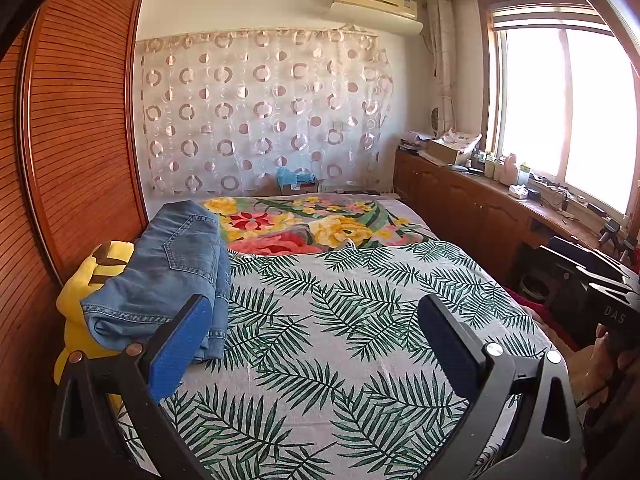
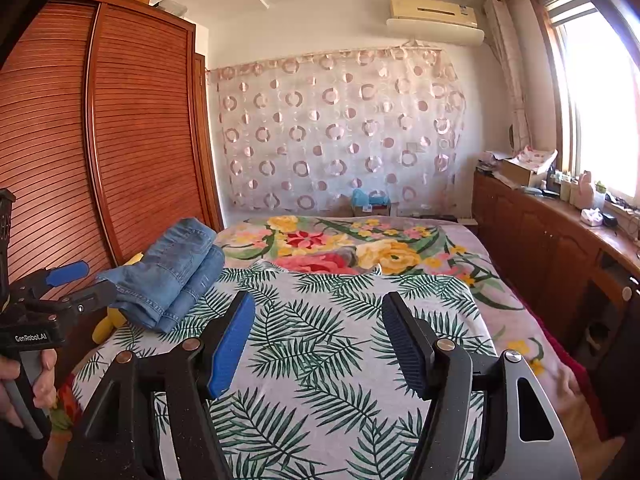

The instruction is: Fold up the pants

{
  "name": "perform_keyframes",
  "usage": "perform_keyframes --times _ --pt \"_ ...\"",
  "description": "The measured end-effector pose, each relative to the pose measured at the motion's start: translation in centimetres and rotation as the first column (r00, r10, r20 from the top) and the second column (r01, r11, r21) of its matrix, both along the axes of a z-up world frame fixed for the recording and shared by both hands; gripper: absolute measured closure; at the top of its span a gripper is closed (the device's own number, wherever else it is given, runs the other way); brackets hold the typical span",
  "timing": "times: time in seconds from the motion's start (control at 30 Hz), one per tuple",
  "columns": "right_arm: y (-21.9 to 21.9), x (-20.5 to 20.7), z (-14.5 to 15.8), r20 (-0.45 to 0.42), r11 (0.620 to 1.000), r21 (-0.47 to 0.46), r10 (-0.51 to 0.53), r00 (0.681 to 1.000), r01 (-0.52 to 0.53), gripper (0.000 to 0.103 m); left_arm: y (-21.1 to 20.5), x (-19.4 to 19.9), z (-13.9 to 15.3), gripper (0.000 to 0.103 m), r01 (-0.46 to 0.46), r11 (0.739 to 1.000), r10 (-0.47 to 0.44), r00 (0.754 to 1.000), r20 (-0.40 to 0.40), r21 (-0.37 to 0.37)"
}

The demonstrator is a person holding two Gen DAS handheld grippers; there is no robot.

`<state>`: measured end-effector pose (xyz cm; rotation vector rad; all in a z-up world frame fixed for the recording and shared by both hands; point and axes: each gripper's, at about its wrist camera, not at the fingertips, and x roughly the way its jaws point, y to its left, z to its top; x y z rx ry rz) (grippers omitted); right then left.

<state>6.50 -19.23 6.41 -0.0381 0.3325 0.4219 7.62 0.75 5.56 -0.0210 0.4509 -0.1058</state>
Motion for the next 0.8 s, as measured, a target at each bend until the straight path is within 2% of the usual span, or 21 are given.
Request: perform_keyframes --times 0.8 --pt "-0.04 0.19 -0.1 0.002 1.0 0.004 0.0 1.0 0.0 0.035 -0.11 -0.29 0.41 0.0 -0.004 1.0 0.004 1.0 0.012 0.0"
